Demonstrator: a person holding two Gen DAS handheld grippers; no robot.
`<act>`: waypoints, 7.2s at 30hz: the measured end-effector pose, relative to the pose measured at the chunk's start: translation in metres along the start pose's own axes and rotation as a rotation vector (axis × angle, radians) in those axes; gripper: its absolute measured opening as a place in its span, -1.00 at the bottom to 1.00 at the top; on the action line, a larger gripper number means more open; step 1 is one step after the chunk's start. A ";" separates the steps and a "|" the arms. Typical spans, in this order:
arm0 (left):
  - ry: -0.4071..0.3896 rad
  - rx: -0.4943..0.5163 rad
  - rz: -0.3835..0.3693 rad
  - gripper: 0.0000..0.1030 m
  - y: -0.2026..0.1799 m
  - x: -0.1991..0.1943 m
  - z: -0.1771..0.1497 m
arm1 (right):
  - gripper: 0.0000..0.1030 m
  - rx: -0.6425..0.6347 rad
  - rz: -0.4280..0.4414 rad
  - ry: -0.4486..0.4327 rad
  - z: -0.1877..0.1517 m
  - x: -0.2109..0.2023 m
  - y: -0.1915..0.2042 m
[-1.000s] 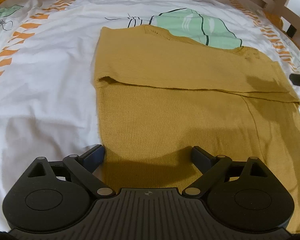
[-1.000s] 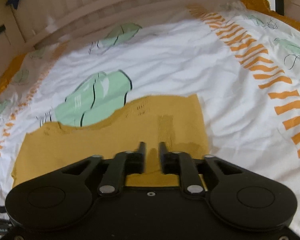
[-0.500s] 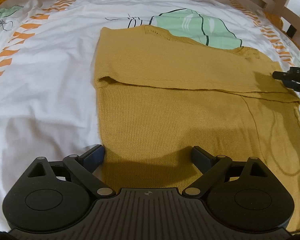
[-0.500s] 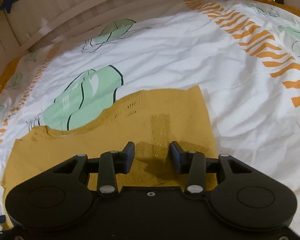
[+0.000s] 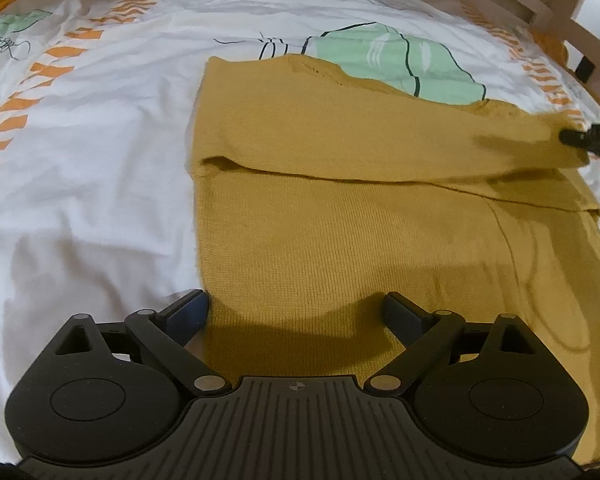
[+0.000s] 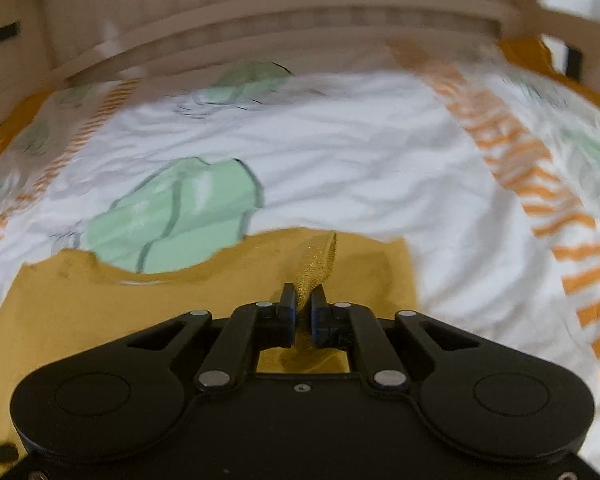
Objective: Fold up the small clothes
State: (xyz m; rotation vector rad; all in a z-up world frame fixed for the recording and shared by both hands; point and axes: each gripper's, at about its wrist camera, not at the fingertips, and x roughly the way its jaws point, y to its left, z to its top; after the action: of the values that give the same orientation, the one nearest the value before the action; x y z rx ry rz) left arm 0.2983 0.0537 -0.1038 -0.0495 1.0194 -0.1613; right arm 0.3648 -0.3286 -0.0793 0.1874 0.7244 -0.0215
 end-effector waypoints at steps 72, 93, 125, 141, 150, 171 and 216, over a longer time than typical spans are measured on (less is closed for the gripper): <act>-0.074 -0.069 -0.001 0.63 0.020 -0.148 -0.169 | 0.99 0.326 0.186 0.143 -0.187 -0.225 -0.044; 0.002 -0.031 -0.076 0.63 0.012 -0.123 -0.170 | 0.99 0.361 0.274 0.265 -0.190 -0.216 -0.043; -0.055 -0.183 -0.090 -0.09 0.032 -0.136 -0.173 | 0.42 0.364 0.276 0.345 -0.191 -0.230 -0.048; -0.007 -0.206 -0.134 -0.86 0.037 -0.132 -0.176 | 0.34 0.358 0.282 0.345 -0.190 -0.229 -0.048; -0.124 -0.256 -0.156 -0.87 0.038 -0.151 -0.173 | -0.61 0.375 0.322 0.278 -0.187 -0.236 -0.053; -0.331 -0.299 -0.254 -0.88 0.039 -0.176 -0.072 | -0.83 0.507 0.524 -0.011 -0.099 -0.209 -0.077; -0.364 -0.274 -0.245 -0.88 0.053 -0.118 0.051 | -0.82 -0.039 0.286 -0.112 0.001 -0.109 -0.044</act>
State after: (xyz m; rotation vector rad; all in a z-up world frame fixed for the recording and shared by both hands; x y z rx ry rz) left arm 0.2869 0.1224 0.0164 -0.4390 0.6636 -0.2255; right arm 0.2800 -0.3775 -0.0133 0.2489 0.5810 0.2531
